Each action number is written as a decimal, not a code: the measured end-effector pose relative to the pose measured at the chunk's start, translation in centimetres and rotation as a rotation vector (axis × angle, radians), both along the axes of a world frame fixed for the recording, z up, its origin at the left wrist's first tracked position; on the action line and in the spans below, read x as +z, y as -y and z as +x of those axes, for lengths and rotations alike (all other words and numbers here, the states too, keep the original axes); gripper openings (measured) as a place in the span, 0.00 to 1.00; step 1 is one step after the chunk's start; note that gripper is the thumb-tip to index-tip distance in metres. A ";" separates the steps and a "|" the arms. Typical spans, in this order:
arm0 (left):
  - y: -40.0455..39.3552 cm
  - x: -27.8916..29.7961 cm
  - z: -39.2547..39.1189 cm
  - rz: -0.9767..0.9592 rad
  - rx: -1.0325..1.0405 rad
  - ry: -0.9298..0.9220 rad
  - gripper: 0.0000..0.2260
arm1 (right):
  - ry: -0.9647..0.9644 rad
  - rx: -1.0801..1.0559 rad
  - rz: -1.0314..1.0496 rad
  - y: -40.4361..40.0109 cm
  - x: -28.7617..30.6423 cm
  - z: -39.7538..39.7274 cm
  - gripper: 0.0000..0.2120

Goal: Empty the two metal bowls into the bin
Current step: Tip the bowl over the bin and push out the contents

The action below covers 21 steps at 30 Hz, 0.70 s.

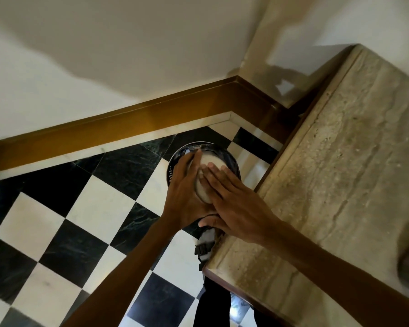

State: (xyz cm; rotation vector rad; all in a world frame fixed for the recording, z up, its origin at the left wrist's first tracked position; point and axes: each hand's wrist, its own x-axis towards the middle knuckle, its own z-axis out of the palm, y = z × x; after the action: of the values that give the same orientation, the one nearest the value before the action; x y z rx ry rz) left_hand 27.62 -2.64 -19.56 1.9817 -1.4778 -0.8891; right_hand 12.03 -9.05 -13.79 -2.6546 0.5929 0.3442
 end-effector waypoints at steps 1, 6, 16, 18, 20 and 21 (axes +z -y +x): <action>0.0 0.1 0.2 -0.013 0.001 0.027 0.50 | 0.010 -0.032 -0.001 0.0 0.2 0.0 0.45; 0.4 0.1 0.8 0.001 -0.061 0.100 0.55 | 0.019 -0.021 -0.006 -0.7 0.6 -0.4 0.43; 0.2 1.2 0.8 -0.058 -0.053 0.077 0.54 | 0.089 -0.097 -0.064 -0.8 1.2 -0.9 0.42; 0.2 1.2 0.9 -0.058 -0.095 0.107 0.54 | 0.024 0.004 -0.047 -0.9 0.7 -1.1 0.45; 0.1 1.2 0.6 -0.050 -0.111 0.118 0.54 | -0.018 0.008 -0.028 -0.9 0.6 -1.2 0.46; 0.0 1.3 0.4 -0.053 -0.079 0.112 0.53 | -0.002 -0.019 -0.028 -0.8 0.8 -1.1 0.45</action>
State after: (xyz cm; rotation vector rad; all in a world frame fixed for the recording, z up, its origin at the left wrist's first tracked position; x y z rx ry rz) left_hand 28.05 -2.66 -18.25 1.9750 -1.6350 -0.7740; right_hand 10.97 -8.27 -12.98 -2.6737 0.6284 0.3355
